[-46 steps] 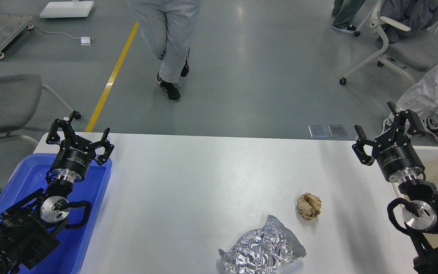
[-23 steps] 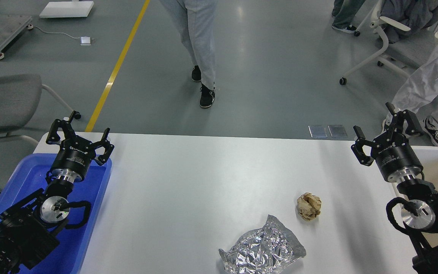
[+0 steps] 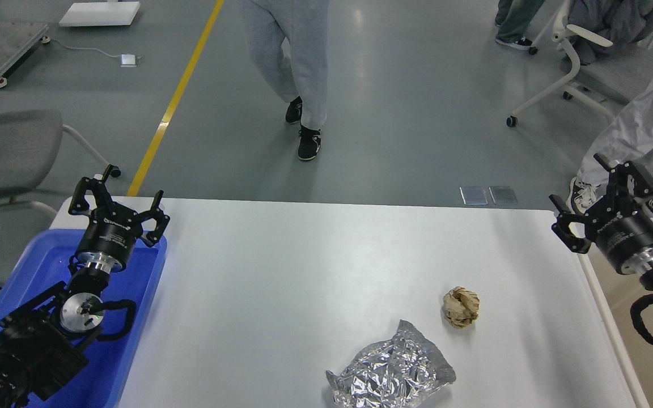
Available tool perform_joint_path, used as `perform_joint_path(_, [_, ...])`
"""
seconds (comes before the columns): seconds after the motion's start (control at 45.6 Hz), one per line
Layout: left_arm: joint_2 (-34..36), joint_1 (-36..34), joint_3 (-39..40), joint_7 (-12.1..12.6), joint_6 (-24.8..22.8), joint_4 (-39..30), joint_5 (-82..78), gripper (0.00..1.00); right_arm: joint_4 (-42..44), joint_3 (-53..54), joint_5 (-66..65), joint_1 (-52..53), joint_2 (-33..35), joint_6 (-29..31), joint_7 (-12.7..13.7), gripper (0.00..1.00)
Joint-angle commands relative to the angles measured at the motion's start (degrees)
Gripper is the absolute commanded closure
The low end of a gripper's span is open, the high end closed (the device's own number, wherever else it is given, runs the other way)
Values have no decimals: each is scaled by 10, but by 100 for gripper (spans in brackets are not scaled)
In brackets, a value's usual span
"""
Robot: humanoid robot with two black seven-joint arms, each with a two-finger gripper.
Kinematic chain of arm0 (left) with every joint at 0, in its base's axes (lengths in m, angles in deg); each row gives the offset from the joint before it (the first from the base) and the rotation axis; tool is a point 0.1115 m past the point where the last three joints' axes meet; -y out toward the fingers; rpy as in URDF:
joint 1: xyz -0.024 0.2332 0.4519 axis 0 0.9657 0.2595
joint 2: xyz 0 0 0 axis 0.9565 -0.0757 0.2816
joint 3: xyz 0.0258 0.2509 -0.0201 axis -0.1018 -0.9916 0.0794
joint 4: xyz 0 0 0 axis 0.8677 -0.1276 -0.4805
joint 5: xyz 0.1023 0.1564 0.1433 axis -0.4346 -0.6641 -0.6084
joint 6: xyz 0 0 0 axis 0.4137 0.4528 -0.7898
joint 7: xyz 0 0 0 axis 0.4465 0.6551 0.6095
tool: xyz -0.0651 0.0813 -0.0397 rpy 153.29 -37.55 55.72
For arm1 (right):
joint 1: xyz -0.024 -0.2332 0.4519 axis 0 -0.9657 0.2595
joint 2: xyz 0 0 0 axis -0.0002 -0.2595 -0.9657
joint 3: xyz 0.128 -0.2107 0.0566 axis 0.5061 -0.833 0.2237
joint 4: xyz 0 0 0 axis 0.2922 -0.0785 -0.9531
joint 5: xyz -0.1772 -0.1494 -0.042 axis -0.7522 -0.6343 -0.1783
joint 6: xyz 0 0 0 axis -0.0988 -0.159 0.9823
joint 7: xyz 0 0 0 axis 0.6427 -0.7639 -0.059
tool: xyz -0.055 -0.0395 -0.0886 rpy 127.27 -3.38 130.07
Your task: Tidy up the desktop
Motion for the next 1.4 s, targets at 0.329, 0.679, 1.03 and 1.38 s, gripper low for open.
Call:
perform_joint_path(0.329, [0,0,1,0,0,0,0,0,-121,-96,-136,-38,251,102,11,1])
perform_joint_path(0.679, [0,0,1,0,0,0,0,0,-204,-106,-418,-55,246,104,10,1])
perform_joint_path(1.03, [0,-1,1,1,-1,0,0,0,-262,-199,-635,-14,246,109,-69,1])
perform_joint_path(1.38, [0,-1,1,1,-1,0,0,0,-281,-323,-838,-19,202,33,-115,1])
